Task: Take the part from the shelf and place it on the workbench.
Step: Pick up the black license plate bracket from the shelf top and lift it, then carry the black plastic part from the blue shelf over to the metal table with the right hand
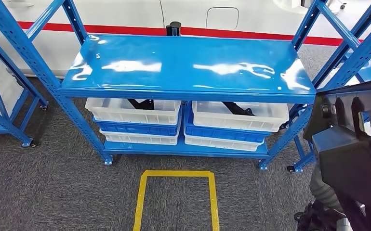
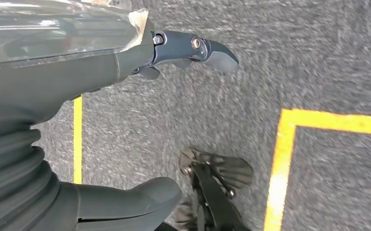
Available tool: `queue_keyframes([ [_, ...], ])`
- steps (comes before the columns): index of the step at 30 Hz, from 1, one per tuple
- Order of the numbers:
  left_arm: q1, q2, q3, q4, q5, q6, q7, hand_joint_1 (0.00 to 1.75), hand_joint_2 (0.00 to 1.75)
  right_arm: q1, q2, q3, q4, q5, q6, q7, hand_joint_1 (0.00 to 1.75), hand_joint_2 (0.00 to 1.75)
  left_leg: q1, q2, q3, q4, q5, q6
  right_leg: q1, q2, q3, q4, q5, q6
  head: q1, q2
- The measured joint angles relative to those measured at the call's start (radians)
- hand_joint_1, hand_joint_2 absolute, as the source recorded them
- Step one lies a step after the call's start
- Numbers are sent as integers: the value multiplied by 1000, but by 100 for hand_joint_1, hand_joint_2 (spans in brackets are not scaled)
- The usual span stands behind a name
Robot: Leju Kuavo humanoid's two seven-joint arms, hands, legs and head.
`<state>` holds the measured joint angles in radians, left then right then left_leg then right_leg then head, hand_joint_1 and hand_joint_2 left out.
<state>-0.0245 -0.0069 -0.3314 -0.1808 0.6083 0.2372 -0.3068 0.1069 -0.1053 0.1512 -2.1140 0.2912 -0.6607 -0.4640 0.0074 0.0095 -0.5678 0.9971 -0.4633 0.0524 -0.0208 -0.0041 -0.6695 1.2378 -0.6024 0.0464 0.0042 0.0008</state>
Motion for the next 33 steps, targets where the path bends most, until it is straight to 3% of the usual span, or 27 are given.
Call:
queue_keyframes([
  [2,0,0,0,0,-1,2,-1,0,175,5,0,-2,0,-5,3,-1,175,175,-3,2,-28,2,22,0,1,0,15,49,0,15,0,0],
  [3,0,0,0,0,-2,3,-2,0,175,6,0,-2,0,-8,4,-1,175,175,-4,2,-42,3,33,-2,1,0,49,19,21,24,0,0],
  [4,0,0,0,0,-2,4,-2,0,175,6,0,-2,0,-9,4,-2,175,175,-5,2,-53,4,43,-4,1,0,100,-44,41,29,0,0],
  [6,0,0,0,0,-3,6,-3,0,175,6,0,-3,0,-11,5,-4,175,175,-7,1,-71,7,63,-13,7,1,214,-203,51,22,-1,0],
  [8,0,0,0,0,-5,7,-4,0,175,8,0,-4,-1,-15,5,-6,175,175,-9,0,-76,6,83,-24,16,2,258,-281,40,4,-3,0],
  [10,1,1,-1,2,-7,7,-4,0,175,9,-1,-4,-1,-19,5,-8,175,175,-8,-2,-82,4,94,-36,13,1,242,-283,53,-12,-4,0],
  [11,2,2,-1,3,-8,7,-4,0,175,9,-1,-5,-1,-21,5,-8,175,175,-6,-3,-89,15,75,-42,9,0,232,-281,63,-22,-5,0],
  [12,3,2,-1,4,-9,7,-4,0,175,9,-1,-5,-1,-22,5,-9,175,175,-4,-5,-101,42,36,-47,4,-1,221,-282,75,-33,-6,0],
  [14,3,3,-3,5,-11,6,-4,0,175,9,-1,-5,-1,-24,5,-10,175,175,0,-9,-130,146,-73,-57,3,-4,194,-281,98,-47,-7,0],
  [15,4,4,-4,5,-11,6,-4,0,175,10,-1,-5,-1,-25,5,-11,175,175,2,-10,-141,211,-111,-61,3,-4,181,-279,110,-48,-8,0],
  [16,3,5,-5,5,-12,5,-4,0,175,10,-2,-5,-1,-25,5,-11,175,175,4,-11,-144,261,-123,-64,4,-4,167,-276,121,-47,-7,0],
  [18,3,6,-7,5,-12,4,-4,0,175,11,-2,-5,0,-26,5,-12,175,175,7,-11,-108,275,-87,-68,4,-4,133,-262,140,-40,-8,0],
  [19,3,6,-8,5,-12,4,-4,0,175,11,-2,-5,0,-27,5,-12,175,175,10,-11,-64,230,-60,-68,3,-4,116,-253,146,-35,-8,0],
  [20,2,7,-9,5,-12,4,-4,0,175,11,-2,-5,-1,-27,5,-12,175,175,11,-12,-12,163,-51,-68,2,-4,100,-242,150,-30,-9,0],
  [22,0,8,-11,5,-12,4,-4,0,175,10,-2,-5,-1,-27,5,-12,175,175,9,-16,63,50,-65,-62,5,-5,80,-225,158,-18,-8,0],
  [23,-1,8,-13,5,-13,4,-4,0,175,10,-3,-5,-1,-28,4,-13,175,175,5,-18,75,24,-76,-56,7,-6,74,-221,164,-10,-7,0],
  [26,0,8,-19,6,-25,11,-19,0,175,10,-7,-4,0,-33,0,-16,175,175,0,-16,57,9,-60,-23,6,-6,59,-217,170,8,-7,0],
  [28,0,9,-23,6,-37,17,-33,0,175,10,-14,-4,1,-36,-5,-17,175,175,2,-14,37,1,-39,-4,5,-4,30,-155,111,1,-4,0],
  [30,-1,11,-28,6,-44,19,-37,0,175,10,-21,-3,3,-37,-9,-19,175,175,1,-17,12,1,-19,1,5,-2,-6,-33,29,-5,-1,0],
  [31,-1,11,-31,6,-46,19,-38,0,175,10,-23,-3,5,-37,-10,-19,175,175,1,-20,0,2,-8,1,5,-2,-16,23,7,-2,-1,0],
  [32,0,11,-33,6,-47,18,-38,0,175,10,-25,-2,7,-37,-11,-19,175,175,1,-26,-11,2,2,-1,5,-1,-12,50,7,6,-1,0],
  [33,0,11,-37,6,-48,18,-37,0,175,10,-27,-2,8,-37,-11,-19,175,175,1,-33,-22,3,12,-3,5,0,8,45,22,15,-1,0],
])
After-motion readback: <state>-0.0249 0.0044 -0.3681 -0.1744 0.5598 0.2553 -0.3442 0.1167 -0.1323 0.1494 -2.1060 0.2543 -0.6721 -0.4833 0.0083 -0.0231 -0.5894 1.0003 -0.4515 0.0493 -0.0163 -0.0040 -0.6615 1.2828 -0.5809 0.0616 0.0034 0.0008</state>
